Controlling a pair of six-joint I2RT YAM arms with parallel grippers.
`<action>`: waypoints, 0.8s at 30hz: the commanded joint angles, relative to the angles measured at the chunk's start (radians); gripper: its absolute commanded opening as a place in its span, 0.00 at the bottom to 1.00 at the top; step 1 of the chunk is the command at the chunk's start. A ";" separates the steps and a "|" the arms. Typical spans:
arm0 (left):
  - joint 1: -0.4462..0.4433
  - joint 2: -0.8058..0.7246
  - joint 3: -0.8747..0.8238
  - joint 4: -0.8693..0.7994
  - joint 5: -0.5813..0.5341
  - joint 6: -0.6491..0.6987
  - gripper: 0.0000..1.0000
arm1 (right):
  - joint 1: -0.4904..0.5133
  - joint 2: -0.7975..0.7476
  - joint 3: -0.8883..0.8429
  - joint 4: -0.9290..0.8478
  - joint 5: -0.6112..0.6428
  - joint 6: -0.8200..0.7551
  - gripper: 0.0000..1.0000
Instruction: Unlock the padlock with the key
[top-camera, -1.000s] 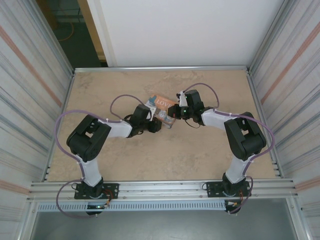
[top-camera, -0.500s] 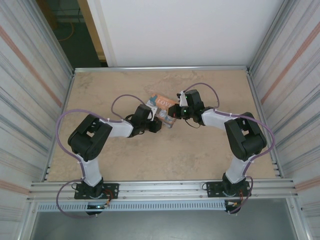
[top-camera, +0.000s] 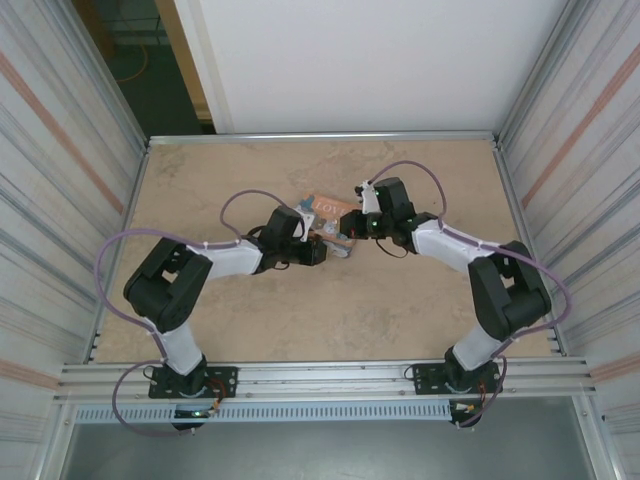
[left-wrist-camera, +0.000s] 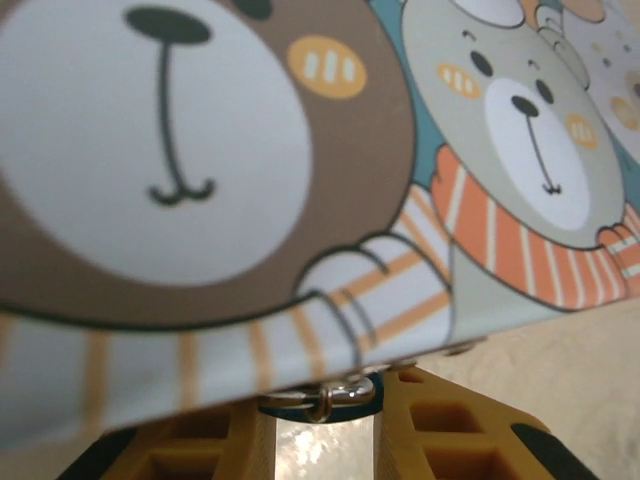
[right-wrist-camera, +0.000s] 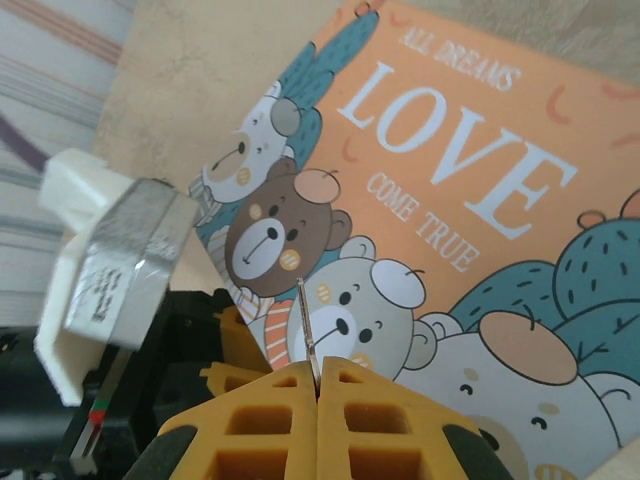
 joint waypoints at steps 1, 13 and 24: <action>-0.007 -0.069 0.043 -0.034 0.096 -0.064 0.08 | 0.001 -0.082 -0.044 -0.050 0.032 -0.090 0.00; -0.002 -0.141 0.082 -0.168 0.158 -0.135 0.03 | 0.026 -0.267 -0.161 -0.109 0.077 -0.241 0.00; 0.054 -0.138 0.065 -0.117 0.246 -0.224 0.00 | 0.135 -0.433 -0.239 -0.133 0.189 -0.292 0.00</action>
